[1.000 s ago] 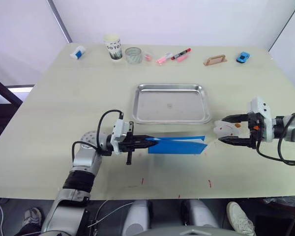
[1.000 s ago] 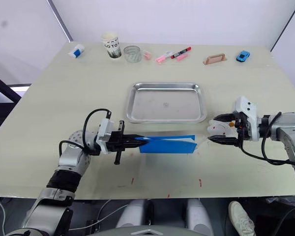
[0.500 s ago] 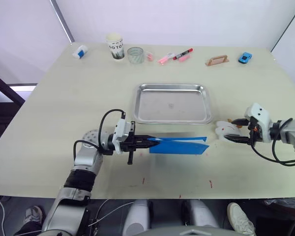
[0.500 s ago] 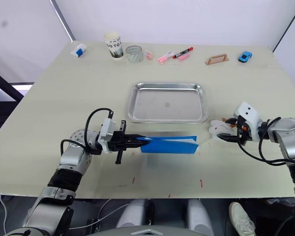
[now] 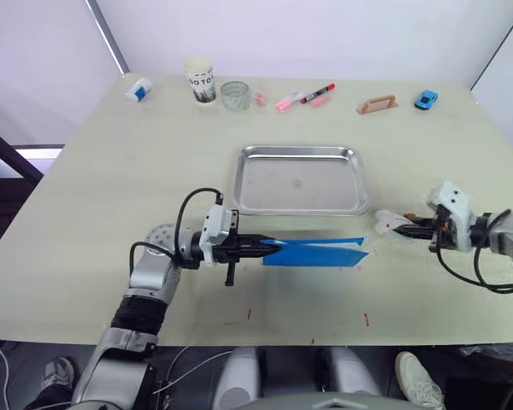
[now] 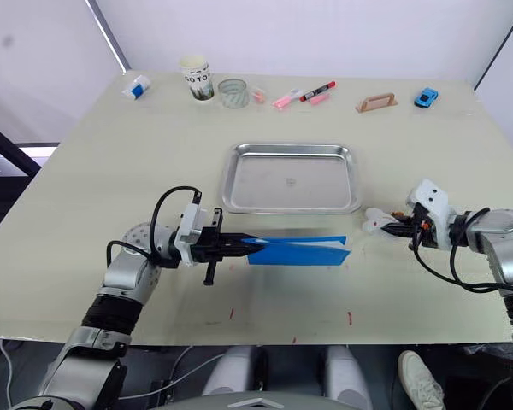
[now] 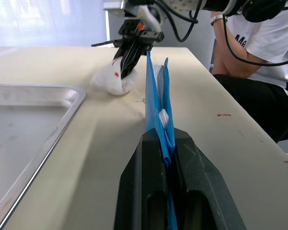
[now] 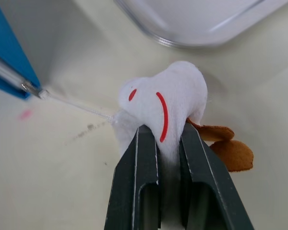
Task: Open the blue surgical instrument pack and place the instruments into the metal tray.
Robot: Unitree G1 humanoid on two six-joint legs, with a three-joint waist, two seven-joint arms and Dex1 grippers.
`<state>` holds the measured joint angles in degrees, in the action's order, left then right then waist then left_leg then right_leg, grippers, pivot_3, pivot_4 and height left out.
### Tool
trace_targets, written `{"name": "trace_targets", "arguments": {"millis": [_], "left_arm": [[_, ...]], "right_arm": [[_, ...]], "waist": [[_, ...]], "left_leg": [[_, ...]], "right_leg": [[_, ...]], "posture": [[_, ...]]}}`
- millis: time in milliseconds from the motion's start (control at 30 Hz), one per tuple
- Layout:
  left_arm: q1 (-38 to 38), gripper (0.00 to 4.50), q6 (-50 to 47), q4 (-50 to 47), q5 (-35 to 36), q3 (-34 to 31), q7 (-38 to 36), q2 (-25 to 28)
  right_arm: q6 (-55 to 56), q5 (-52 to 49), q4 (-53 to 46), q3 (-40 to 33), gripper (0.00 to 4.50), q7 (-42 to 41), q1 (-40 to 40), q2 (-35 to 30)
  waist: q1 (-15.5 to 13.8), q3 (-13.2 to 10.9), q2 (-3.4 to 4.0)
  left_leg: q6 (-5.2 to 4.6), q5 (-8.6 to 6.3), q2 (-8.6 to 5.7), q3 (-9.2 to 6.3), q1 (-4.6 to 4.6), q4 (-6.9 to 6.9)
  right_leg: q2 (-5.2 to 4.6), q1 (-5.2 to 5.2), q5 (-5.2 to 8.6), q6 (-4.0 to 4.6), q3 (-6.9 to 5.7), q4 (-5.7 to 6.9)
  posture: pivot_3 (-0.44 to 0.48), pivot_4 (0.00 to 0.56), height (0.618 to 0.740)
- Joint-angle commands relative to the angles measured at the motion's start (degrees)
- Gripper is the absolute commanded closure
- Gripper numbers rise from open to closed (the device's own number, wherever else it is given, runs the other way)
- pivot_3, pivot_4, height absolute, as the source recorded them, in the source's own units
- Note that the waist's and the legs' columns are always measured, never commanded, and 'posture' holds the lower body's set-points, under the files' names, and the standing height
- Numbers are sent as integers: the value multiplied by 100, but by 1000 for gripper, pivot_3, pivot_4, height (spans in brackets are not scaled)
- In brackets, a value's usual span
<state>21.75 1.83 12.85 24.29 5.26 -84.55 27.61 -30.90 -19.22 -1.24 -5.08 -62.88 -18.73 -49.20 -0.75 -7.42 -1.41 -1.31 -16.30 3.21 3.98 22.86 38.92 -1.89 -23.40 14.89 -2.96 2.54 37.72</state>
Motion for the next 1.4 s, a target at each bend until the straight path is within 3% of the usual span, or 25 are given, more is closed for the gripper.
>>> {"name": "trace_targets", "arguments": {"millis": [33,200,433,733,1033,1400], "left_arm": [[-38,4500,-42,-221,-2,35,-23,88],[-36,4500,-10,-91,-28,39,-106,131],[15,4500,54,123,-77,51,-152,148],[48,4500,241,354,-203,143,-189,148],[212,4500,367,608,-319,230,-214,140],[305,4500,281,468,-348,344,-201,136]], "right_arm": [[-378,-408,-748,-682,4428,302,76,-139],[-937,-904,-1577,-1153,4428,375,405,-327],[-1218,-1222,-1903,-1453,4428,503,540,-571],[-1765,-2278,-2368,-1531,4428,619,-5,-613],[-1908,-2807,-2518,-789,4428,719,-940,-316],[-1732,-2427,-2459,457,4428,1060,-1852,574]], "waist": [[3,0,0],[-8,-1,2],[-1,-1,1],[-3,-1,1],[-6,-1,1],[3,-1,2]], "left_leg": [[0,0,0,-1,0,0],[0,0,0,-1,2,0],[-1,0,0,-3,1,0],[-1,-1,0,-4,1,0],[-2,-1,0,-5,3,0],[-3,-2,0,-5,6,0]], "right_leg": [[0,0,0,0,0,1],[0,0,0,0,0,-2],[0,0,0,0,-1,-3],[0,0,0,0,-1,-3],[-2,1,0,0,-3,-4],[-4,0,0,0,-6,-4]], "posture": [[0,150,740],[0,150,740],[0,150,740],[0,150,740],[0,150,740],[0,150,740]]}}
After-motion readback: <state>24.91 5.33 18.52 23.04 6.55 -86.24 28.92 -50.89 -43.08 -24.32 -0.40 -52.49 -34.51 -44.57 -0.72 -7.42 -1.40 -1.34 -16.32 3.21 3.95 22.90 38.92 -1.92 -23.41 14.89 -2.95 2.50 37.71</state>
